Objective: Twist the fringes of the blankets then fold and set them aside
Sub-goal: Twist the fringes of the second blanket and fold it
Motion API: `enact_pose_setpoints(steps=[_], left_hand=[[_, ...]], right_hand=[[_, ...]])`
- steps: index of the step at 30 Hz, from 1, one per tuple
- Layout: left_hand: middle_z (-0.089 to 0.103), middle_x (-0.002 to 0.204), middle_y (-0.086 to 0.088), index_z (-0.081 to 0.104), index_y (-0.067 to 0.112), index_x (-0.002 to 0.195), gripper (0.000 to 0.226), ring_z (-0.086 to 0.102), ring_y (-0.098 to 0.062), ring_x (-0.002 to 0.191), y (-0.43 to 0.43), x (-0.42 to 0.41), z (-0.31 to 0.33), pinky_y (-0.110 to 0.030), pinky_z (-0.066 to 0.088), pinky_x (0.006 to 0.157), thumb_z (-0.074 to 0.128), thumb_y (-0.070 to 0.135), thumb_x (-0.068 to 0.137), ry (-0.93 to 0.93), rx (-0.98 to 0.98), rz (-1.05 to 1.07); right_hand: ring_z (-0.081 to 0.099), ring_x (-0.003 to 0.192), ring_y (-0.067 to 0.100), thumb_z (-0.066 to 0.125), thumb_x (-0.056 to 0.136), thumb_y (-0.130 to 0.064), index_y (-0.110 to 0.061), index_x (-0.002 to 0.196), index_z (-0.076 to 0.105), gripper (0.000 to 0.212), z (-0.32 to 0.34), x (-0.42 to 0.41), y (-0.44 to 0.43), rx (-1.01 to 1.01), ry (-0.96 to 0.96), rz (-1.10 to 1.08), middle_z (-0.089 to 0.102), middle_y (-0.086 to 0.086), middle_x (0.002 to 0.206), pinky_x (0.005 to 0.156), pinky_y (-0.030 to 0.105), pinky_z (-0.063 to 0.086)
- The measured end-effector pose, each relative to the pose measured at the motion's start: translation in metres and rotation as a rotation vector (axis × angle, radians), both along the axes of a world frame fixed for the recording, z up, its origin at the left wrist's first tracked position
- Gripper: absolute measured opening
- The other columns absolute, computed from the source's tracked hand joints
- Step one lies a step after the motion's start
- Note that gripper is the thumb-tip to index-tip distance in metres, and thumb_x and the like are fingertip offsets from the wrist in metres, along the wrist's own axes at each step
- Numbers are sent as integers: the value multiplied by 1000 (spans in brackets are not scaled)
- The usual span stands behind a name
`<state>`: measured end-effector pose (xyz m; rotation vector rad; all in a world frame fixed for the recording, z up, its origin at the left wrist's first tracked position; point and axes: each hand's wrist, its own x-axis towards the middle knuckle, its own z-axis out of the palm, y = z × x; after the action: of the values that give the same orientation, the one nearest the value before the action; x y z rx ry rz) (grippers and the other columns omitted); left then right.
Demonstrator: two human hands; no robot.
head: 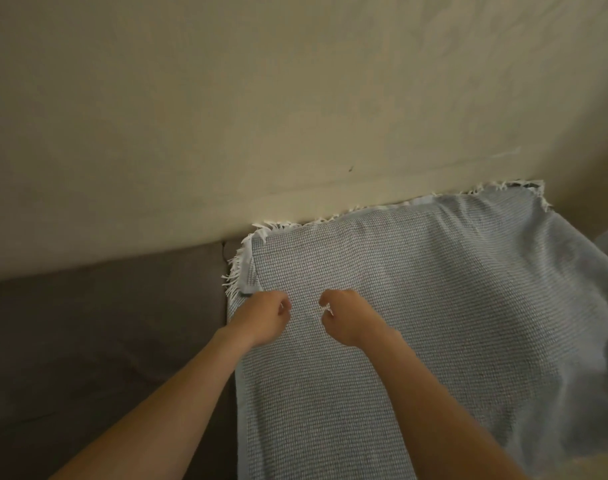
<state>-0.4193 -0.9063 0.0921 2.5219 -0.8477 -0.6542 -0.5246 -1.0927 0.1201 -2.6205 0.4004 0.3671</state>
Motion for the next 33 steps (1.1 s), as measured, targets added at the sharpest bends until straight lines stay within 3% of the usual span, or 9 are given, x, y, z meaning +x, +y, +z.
enact_pose_setpoints(steps=[10,13,16,20,23,26,29,31,33], left_hand=[[52,147,-8,54,18,144,45,51,-27,136,-35,75,-50,-53,45,113,57,32,101,24,-1,140],[50,147,-8,54,20,144,45,52,-28,135,-49,98,-71,-55,43,113,57,33,101,52,44,185],[50,145,-6,56,18,140,41,54,-29,130,-60,121,-99,-53,45,110,57,32,101,51,58,236],[32,160,-11,48,15,145,50,37,-34,146,-77,162,-150,-55,39,115,60,31,100,17,134,324],[1,174,-14,23,17,160,76,5,-38,161,-81,187,-176,-63,22,125,64,29,99,41,195,379],[-15,174,-13,12,17,163,88,-12,-39,161,-79,215,-204,-70,12,126,67,21,95,65,191,489],[-7,174,-19,9,11,163,97,-4,-41,162,-73,235,-231,-65,16,127,72,12,89,51,57,586],[15,171,-23,11,8,165,97,16,-42,158,-74,244,-238,-58,27,125,73,12,91,-4,-75,624],[42,155,-21,27,7,159,80,41,-43,142,-78,248,-241,-57,41,112,71,13,93,-133,-63,676]], right_hand=[[66,105,26,54,99,-18,-15,128,63,30,-9,94,-28,-179,-4,70,66,6,122,95,43,55],[63,97,23,54,99,-15,-13,125,61,27,-33,129,-40,-137,8,37,64,6,116,89,39,57],[58,96,20,55,99,-14,-12,128,58,30,-67,156,-53,-132,42,35,64,5,116,96,38,52],[59,124,25,57,97,-11,-12,148,45,52,-122,209,-76,-64,144,36,56,9,144,113,48,45],[38,151,35,58,95,-7,-16,162,29,73,-148,251,-83,-25,182,58,24,14,170,123,58,34],[16,160,39,55,94,-1,-17,165,23,80,-180,290,-83,1,163,80,2,14,175,128,57,23],[4,160,45,57,90,4,-22,166,21,88,-219,308,-78,22,154,99,-7,13,175,129,58,14],[-7,159,47,61,89,2,-28,167,11,98,-244,307,-77,-2,186,138,-13,12,175,126,61,8],[-13,158,46,63,89,0,-33,168,1,105,-259,303,-81,-36,176,171,-18,12,174,125,60,6]])
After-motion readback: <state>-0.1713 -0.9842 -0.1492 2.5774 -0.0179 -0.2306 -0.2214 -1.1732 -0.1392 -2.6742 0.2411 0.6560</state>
